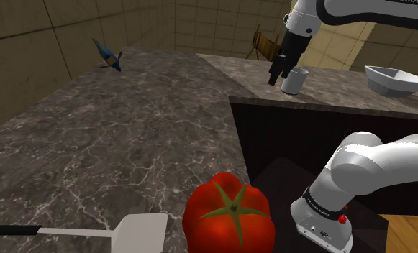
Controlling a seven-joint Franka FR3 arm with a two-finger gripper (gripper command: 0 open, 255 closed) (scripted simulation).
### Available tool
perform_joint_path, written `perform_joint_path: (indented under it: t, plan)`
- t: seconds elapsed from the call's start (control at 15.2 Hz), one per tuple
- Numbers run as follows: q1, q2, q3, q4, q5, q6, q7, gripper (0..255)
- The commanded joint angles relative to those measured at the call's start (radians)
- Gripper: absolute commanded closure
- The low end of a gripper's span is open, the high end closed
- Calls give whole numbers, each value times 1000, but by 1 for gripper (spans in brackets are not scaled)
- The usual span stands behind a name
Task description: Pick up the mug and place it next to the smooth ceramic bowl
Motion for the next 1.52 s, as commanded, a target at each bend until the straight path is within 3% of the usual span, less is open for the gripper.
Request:
perform_joint_path:
  t: [0.0, 0.86, 1.45]
  plan:
    - [0, 0, 0, 0, 0, 0, 0, 0]
    - [-78, 107, -302, 122, -131, 60, -287, 0]
    - [-83, 108, -326, 24, -146, 161, -286, 0]
